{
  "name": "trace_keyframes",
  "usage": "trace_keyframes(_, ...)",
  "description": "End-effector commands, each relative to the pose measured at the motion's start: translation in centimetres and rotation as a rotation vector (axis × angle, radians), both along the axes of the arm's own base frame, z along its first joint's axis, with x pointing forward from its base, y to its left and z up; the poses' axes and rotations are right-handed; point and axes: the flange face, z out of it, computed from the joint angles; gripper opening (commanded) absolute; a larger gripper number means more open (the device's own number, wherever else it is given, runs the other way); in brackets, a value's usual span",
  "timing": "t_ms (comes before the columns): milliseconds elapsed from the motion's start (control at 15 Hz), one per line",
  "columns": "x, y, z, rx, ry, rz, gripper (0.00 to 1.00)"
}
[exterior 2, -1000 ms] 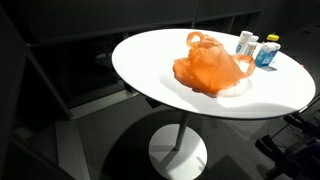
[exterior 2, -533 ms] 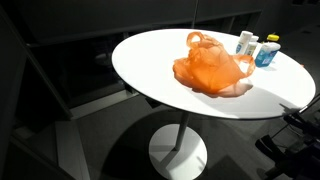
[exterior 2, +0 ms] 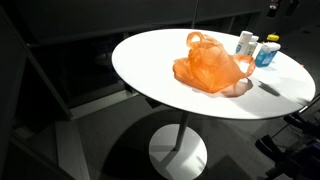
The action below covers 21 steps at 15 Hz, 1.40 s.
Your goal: Pick up the white bottle on the left and put it in the orange plastic bag
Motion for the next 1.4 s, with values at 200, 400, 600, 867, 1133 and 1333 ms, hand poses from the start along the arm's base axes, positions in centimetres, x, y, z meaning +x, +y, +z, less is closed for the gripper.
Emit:
trace_keyframes(200, 5.3, -2.4, -3.6, -0.015, -0.015, -0.026, 1.0)
trace_keyframes(400, 6.9, -2.9, -5.1, -0.036, -0.026, -0.025, 1.0)
trace_keyframes(600, 8.1, -3.4, -6.3, -0.051, -0.03, -0.03, 1.0)
trace_keyframes(867, 9.2, -4.0, -7.3, -0.069, -0.034, -0.028, 1.0)
trace_keyframes(1133, 9.8, -4.3, -8.1, -0.092, -0.03, -0.021, 0.58)
trace_keyframes(1333, 9.9, -4.6, -7.8, -0.111, -0.019, -0.023, 0.34)
